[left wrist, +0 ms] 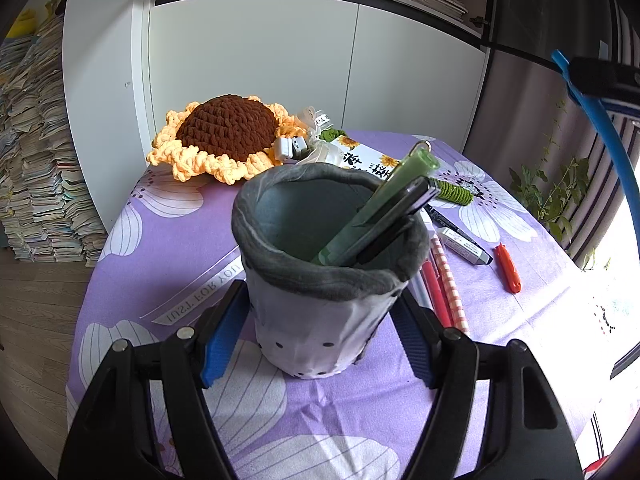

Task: Organize stationery
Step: 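Lift the blue pen with the right gripper and insert it into the pen holder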

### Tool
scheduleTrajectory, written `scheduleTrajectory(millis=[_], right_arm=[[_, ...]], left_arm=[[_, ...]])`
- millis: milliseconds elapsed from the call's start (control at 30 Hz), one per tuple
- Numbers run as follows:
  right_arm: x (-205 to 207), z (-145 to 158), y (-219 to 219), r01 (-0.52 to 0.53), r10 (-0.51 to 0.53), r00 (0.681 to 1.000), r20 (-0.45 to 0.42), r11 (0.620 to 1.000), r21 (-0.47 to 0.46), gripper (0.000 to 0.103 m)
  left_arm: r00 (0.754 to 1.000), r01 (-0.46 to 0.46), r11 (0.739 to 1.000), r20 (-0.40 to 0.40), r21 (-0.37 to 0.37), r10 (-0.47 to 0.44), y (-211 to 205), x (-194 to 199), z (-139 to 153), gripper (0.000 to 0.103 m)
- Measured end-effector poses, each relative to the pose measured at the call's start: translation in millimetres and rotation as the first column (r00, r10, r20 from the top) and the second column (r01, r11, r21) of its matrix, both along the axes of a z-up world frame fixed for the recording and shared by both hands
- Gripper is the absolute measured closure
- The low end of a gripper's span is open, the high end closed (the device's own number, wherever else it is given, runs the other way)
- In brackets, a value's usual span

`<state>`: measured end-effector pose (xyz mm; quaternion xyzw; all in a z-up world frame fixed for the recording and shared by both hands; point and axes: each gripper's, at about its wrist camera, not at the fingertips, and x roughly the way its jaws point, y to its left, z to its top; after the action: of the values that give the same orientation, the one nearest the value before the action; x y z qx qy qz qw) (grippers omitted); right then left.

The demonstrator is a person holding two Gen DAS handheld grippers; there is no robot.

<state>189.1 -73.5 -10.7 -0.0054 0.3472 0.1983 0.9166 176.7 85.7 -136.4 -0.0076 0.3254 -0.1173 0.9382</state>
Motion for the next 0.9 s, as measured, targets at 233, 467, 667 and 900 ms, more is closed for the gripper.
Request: scheduleTrajectory(millis=[233, 467, 667, 900], right_arm=[[25.5, 19.3, 30.3, -0.041, 0.032, 0.997, 0.069, 0.990, 0.136, 0.089], [63.9, 14.6, 69.4, -0.125, 0.098, 0.989, 0.115, 0.960, 0.251, 0.089], [92.0, -5.3, 78.6, -0.149, 0.133, 0.988, 0.073, 0.939, 0.309, 0.089], [99.8, -14.9, 73.0, -0.156, 0.143, 0.988, 0.063, 0.923, 0.351, 0.089]], left_arm=[[1.000, 0.000, 1.000, 0.000, 0.000, 0.000, 0.0, 0.1, 0.1, 0.032], [1.000, 0.001, 1.000, -0.005, -0.003, -0.001, -0.2, -0.1, -0.8, 0.032], [1.000, 0.002, 1.000, -0.014, -0.008, -0.002, -0.3, 0.9, -1.7, 0.032], [1.000, 0.002, 1.000, -0.021, -0.010, -0.002, -0.4, 0.7, -1.6, 0.032]])
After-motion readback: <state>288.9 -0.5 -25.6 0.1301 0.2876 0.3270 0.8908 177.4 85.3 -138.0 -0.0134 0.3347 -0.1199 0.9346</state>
